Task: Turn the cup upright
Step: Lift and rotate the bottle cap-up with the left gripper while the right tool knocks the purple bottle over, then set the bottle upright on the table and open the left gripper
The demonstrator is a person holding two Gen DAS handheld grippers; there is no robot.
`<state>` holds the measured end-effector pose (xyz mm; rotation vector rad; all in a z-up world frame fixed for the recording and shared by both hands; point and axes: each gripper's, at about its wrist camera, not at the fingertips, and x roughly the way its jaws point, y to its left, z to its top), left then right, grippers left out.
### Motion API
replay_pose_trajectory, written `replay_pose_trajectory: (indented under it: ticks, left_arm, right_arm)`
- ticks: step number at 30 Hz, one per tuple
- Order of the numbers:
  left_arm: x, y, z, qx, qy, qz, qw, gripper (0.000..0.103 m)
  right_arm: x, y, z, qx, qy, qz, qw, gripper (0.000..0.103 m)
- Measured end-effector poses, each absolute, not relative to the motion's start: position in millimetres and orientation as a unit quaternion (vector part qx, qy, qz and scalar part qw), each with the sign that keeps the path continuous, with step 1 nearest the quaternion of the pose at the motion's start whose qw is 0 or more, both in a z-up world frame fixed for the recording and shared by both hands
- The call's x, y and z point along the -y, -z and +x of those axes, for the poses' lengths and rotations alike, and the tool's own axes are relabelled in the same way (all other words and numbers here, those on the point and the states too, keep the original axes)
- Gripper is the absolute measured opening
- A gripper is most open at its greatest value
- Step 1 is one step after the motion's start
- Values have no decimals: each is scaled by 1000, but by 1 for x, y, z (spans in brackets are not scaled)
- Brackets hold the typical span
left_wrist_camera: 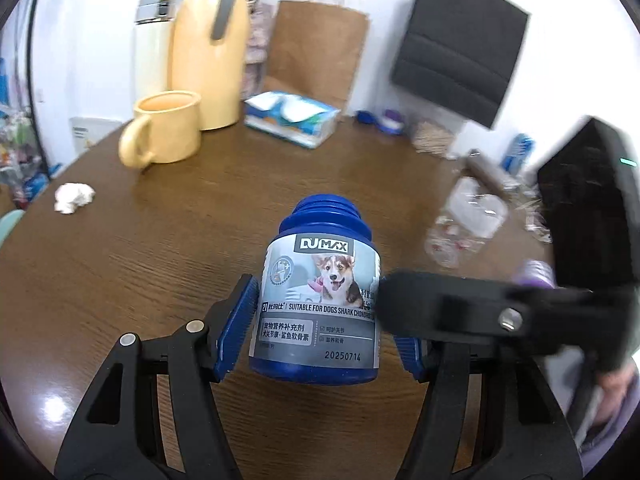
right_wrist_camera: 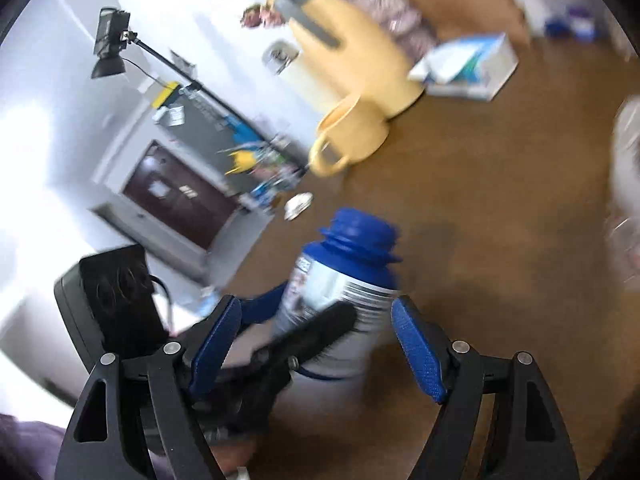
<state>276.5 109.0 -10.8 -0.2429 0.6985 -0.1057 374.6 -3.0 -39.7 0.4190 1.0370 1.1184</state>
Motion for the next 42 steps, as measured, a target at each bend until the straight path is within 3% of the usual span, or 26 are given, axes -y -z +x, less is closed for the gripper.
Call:
replay_pose_trajectory:
  ticks: [7,9,14,17,20,32,35,39,42]
  left_arm:
    - [-116,4,260,-301,114,-156,934,59]
    - [-114,5,257,-300,118,-151,935,59]
    - [-113,9,251,-317,123,-145,929,61]
    - [-109,15,247,-338,103,-128,927,70]
    - [-108,27,238,-363,90,-133,918,71]
    - [-88,53,222,-413,69,-95,903,75]
    - [-86,55,218,-421,61,-89,901,82]
    - [-89,53,207,-421,55,-101,900,82]
    - [-90,49,197,-413,53,-104,903,83]
  right_arm:
    - [-1,57,380,-501,-517,242,650,82]
    - [0,53,380,-496,-502,224,672,68]
    - [-11,26,352,-449,-463,93,759,68]
    - [-24,15,324,-397,-410,-29,821,68]
    - [-24,14,302,-358,-380,-87,848,68]
    - [-5,31,271,-336,-346,-112,869,69]
    - [-3,30,263,-332,-336,-123,873,69]
    - [4,20,248,-321,-338,-121,876,79]
    - [15,12,237,-313,-335,-109,882,79]
